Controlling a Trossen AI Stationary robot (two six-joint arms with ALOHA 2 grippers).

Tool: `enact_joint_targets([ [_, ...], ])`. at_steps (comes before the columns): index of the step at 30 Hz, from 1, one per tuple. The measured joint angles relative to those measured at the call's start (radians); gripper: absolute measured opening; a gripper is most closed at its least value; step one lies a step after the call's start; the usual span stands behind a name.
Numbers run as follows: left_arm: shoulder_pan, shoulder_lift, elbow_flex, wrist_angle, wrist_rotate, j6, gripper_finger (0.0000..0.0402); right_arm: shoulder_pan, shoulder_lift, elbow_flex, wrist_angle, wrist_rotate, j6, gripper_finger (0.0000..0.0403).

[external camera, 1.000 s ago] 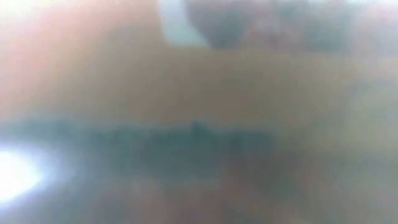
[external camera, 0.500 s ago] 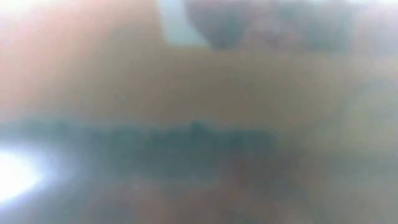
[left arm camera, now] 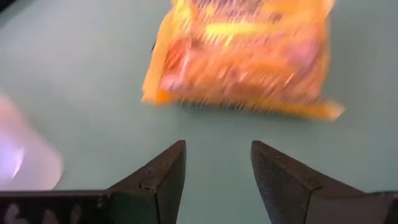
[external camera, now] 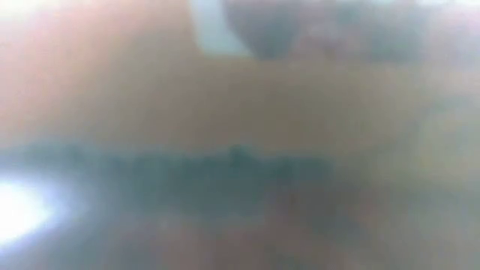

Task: Sort Maruchan noodles
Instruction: Put the yellow noodle pack into the transparent bin

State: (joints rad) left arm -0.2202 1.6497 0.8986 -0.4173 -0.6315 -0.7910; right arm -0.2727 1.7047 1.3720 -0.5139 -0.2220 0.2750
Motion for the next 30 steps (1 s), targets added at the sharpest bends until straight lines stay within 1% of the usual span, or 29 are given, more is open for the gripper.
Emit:
enact_joint_targets([
  [4,0.029,0.013,-0.002,0.137,-0.013,0.094,0.0166,-0.049,0.051,0.000,-0.008,-0.075,0.016,0.0192],
  [8,0.075,0.040,-0.017,0.251,-0.006,0.146,0.0166,-0.094,0.072,-0.001,-0.004,-0.147,0.020,0.0209],
  [13,0.107,0.068,-0.043,0.410,0.057,0.207,0.0166,-0.132,0.083,-0.011,-0.005,-0.156,0.016,0.0228],
  [19,0.124,0.129,-0.058,0.432,0.053,0.196,0.0166,-0.141,0.085,-0.061,0.021,-0.146,0.009,0.0244],
  [24,0.125,0.193,-0.053,0.455,0.043,0.170,0.0166,-0.140,0.085,-0.071,0.018,-0.144,-0.013,0.0246],
  [30,0.129,0.224,-0.056,0.450,0.064,0.154,0.0166,-0.140,0.085,-0.071,0.020,-0.144,0.002,0.0247],
])
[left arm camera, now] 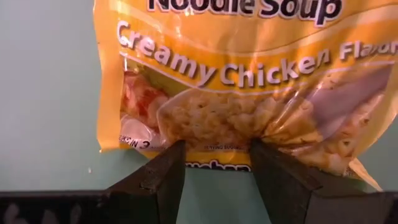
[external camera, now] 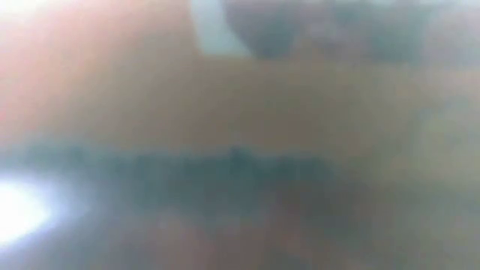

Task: Sort Maruchan noodles
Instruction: Put the yellow noodle pack into the transparent bin

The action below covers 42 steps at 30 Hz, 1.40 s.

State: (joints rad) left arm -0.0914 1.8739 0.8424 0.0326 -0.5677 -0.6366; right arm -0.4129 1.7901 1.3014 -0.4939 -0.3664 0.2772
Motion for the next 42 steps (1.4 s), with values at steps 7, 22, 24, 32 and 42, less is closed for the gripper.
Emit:
enact_joint_targets([
  [7,0.008,0.006,-0.001,0.012,0.001,0.010,0.0166,0.000,0.000,0.000,0.021,-0.104,0.057,0.0247],
  [22,0.018,0.009,-0.002,0.038,0.005,0.026,0.0166,0.006,0.000,0.000,0.113,-0.176,0.099,0.0247],
  [24,0.019,0.009,-0.003,0.039,0.006,0.026,0.0166,0.012,0.004,-0.001,0.114,-0.175,0.100,0.0247],
  [32,0.023,0.010,-0.003,0.044,0.007,0.029,0.0166,0.039,0.090,-0.003,0.118,-0.179,0.108,0.0247],
  [42,0.023,0.010,-0.003,0.044,0.005,0.030,0.0166,0.058,0.122,-0.003,0.156,-0.184,0.062,0.0238],
])
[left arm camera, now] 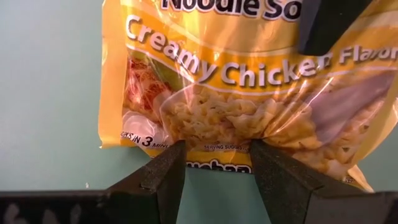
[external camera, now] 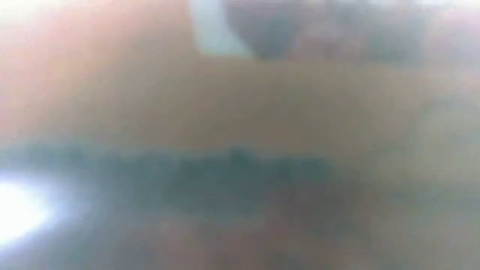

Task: Sort Maruchan noodles
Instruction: Put the yellow noodle pack into the transparent bin

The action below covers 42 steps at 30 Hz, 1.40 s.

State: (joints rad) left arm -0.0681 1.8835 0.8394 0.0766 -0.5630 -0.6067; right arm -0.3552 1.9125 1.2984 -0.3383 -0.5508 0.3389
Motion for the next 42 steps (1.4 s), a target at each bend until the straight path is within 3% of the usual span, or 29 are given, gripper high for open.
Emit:
enact_joint_targets([
  [14,-0.026,-0.077,-0.006,-0.037,-0.020,0.012,0.0166,0.008,-0.014,0.003,0.004,-0.017,-0.054,0.0111],
  [32,-0.129,-0.416,-0.004,-0.357,-0.188,-0.073,0.0166,-0.010,-0.024,0.093,0.006,0.005,-0.186,0.0109],
  [39,-0.254,-0.466,-0.058,-0.342,-0.132,-0.117,0.0166,-0.010,-0.044,0.146,-0.128,0.003,-0.262,0.0110],
  [42,-0.364,-0.481,-0.122,-0.242,-0.204,-0.168,0.0166,-0.001,-0.073,0.150,-0.191,0.002,-0.302,0.0112],
])
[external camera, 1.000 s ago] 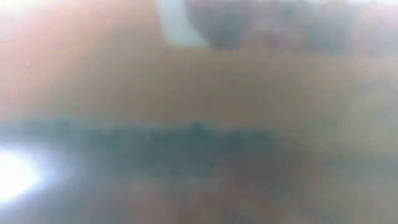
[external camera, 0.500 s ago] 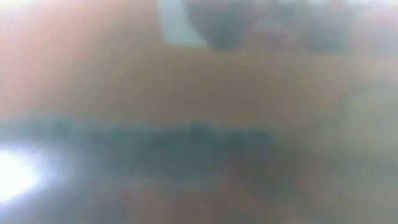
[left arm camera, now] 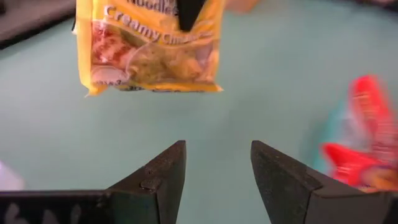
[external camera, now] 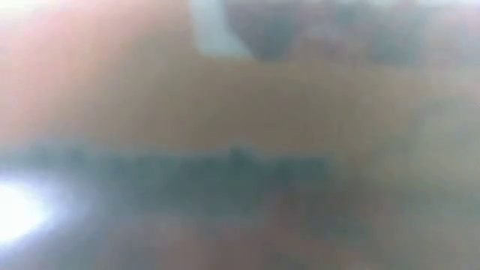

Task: Sort Maruchan noodles
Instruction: Put the yellow noodle pack into the transparent bin

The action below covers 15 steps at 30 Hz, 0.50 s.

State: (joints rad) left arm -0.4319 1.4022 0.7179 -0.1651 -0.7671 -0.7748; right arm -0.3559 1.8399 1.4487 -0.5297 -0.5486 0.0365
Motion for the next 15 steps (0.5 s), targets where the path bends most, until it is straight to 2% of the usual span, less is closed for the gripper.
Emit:
enact_joint_targets([
  [2,-0.070,-0.003,-0.059,0.134,-0.094,0.025,0.0166,0.012,-0.018,0.000,-0.032,0.000,-0.017,0.0112],
  [5,-0.126,-0.003,-0.130,0.364,-0.198,0.153,0.0166,0.036,-0.037,0.000,-0.052,-0.001,-0.029,0.0113],
  [8,-0.130,-0.003,-0.168,0.538,-0.217,0.240,0.0166,0.068,-0.052,0.000,-0.057,-0.001,-0.034,0.0113],
  [15,-0.129,0.010,-0.149,0.583,-0.219,0.277,0.0176,0.141,-0.083,-0.002,-0.144,-0.002,-0.127,0.0115],
])
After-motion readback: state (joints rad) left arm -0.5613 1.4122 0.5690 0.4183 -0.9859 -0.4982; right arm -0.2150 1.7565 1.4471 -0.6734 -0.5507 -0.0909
